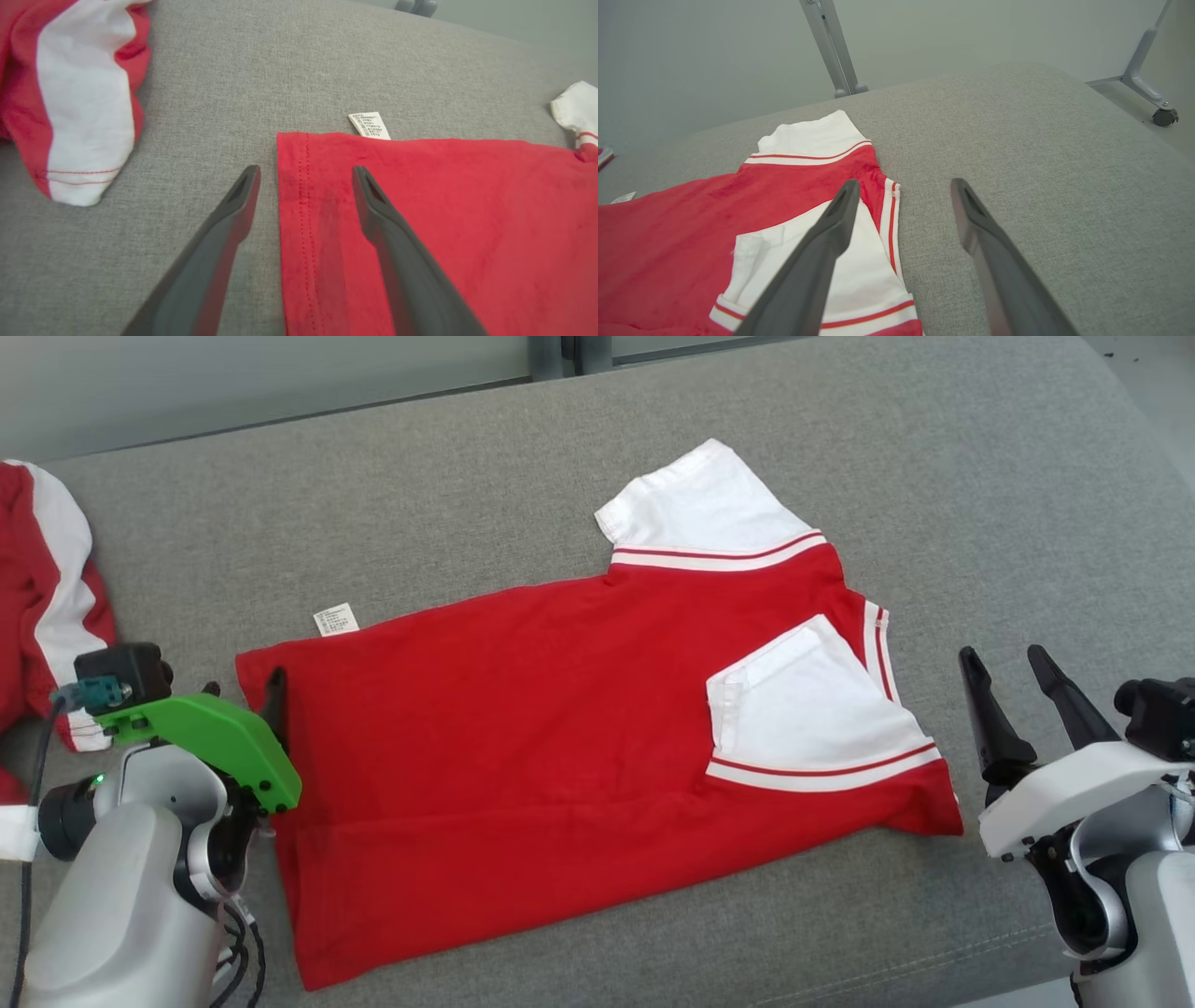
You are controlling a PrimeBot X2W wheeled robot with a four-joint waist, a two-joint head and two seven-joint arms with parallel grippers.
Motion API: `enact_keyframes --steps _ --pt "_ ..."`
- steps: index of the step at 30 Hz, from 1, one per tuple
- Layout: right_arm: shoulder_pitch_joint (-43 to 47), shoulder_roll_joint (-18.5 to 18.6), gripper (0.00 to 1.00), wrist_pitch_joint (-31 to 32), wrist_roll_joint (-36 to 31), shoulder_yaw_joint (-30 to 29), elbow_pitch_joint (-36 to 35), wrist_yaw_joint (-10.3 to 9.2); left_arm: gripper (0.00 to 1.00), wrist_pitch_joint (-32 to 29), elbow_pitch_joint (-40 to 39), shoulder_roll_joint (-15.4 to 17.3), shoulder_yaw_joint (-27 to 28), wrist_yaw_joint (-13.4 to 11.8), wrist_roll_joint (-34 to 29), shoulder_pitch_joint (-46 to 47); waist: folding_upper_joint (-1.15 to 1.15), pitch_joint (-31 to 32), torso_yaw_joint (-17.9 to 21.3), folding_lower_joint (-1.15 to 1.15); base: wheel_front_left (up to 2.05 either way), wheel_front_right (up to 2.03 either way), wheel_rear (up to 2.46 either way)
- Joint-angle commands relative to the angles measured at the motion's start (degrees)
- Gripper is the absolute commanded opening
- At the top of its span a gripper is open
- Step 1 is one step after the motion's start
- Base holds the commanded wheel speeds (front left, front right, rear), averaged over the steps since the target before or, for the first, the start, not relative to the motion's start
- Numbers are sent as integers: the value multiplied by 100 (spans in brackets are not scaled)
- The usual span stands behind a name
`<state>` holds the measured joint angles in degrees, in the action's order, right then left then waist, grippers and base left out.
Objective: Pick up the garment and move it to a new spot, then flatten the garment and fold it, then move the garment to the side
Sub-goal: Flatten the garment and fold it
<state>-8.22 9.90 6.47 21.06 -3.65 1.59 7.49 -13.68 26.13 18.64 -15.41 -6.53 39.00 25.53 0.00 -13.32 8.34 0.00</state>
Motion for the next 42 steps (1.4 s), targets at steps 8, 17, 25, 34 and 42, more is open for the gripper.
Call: enact_keyframes --steps 8,17,25,34,42 --pt "-299 114 100 -72 67 226 -88 0 100 -32 720 57 52 -50 -48 739 0 -408 176 0 0 0 0" --pt "-368 153 100 -110 99 251 -114 0 68 75 1135 -51 -85 152 -79 999 0 -514 153 0 0 0 0" --pt "-619 234 100 -21 28 386 -132 0 0 356 1276 -137 -239 304 -178 1203 0 -556 105 0 0 0 0" --pt "-1783 688 100 492 -93 642 206 0 0 780 1040 -278 -320 478 -200 1287 0 -684 -229 0 0 0 0" --pt "-3359 1024 100 933 -148 1095 1441 0 0 920 538 -500 -486 504 -253 1425 0 -1039 -778 0 0 0 0"
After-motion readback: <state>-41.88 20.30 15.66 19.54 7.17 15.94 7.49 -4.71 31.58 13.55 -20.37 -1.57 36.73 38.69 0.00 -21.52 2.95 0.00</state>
